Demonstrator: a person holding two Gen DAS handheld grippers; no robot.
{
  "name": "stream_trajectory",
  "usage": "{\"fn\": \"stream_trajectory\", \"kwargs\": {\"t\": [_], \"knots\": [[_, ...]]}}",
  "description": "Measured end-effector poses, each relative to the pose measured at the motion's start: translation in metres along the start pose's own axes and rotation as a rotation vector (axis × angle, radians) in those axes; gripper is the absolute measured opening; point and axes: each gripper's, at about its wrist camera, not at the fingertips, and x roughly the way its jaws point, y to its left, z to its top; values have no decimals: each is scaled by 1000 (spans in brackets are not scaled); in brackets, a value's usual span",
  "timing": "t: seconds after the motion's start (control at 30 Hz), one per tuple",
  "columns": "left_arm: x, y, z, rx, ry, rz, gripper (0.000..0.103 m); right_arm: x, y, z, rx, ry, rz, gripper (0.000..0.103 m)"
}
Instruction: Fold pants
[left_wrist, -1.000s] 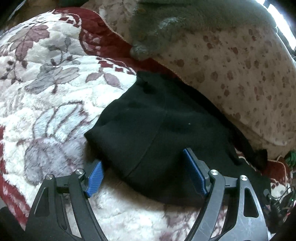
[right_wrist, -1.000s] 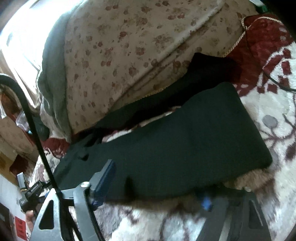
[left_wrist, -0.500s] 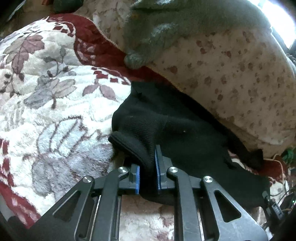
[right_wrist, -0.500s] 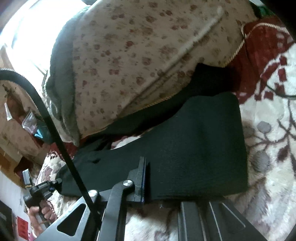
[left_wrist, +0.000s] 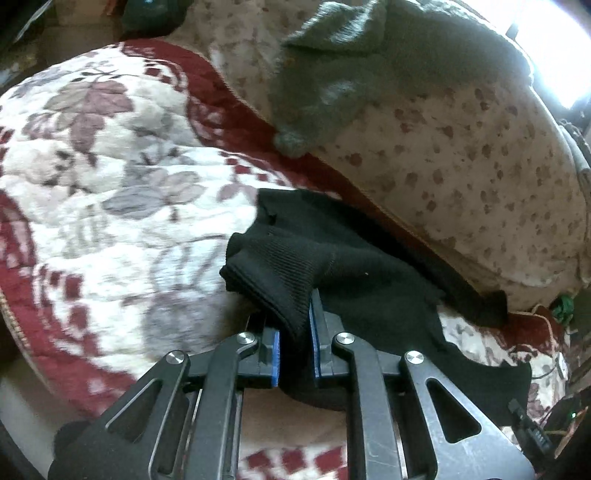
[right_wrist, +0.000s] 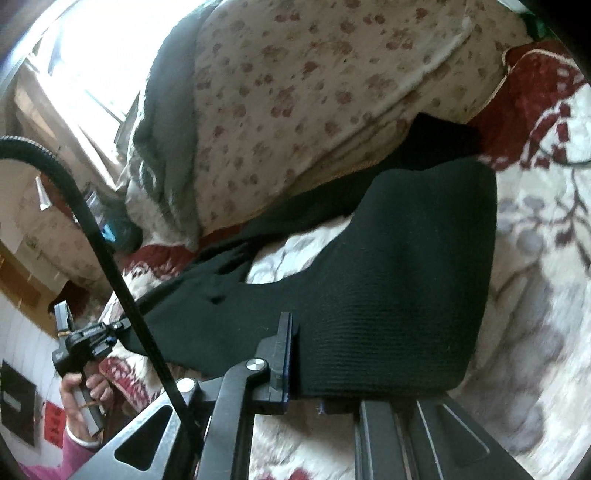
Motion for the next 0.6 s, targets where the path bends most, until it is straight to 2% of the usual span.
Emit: {"fn": "stream_trajectory", "kwargs": {"t": [0.23, 0.3, 0.33, 0.43, 0.6], "knots": [[25, 22, -25, 14, 77, 102, 12, 24, -14, -27, 62, 82, -30, 10], [28, 22, -29, 18, 81, 119, 13, 19, -23, -26, 122, 77, -11, 16], [26, 23, -30, 17, 77, 119, 15, 13, -29, -24, 152, 72, -29, 23], [21, 24, -29, 16, 64, 135, 22, -5, -43, -20, 187, 32, -43, 29], [-2, 24, -30, 19, 29, 178, 26, -22, -75, -15, 298, -11, 12, 30]]}}
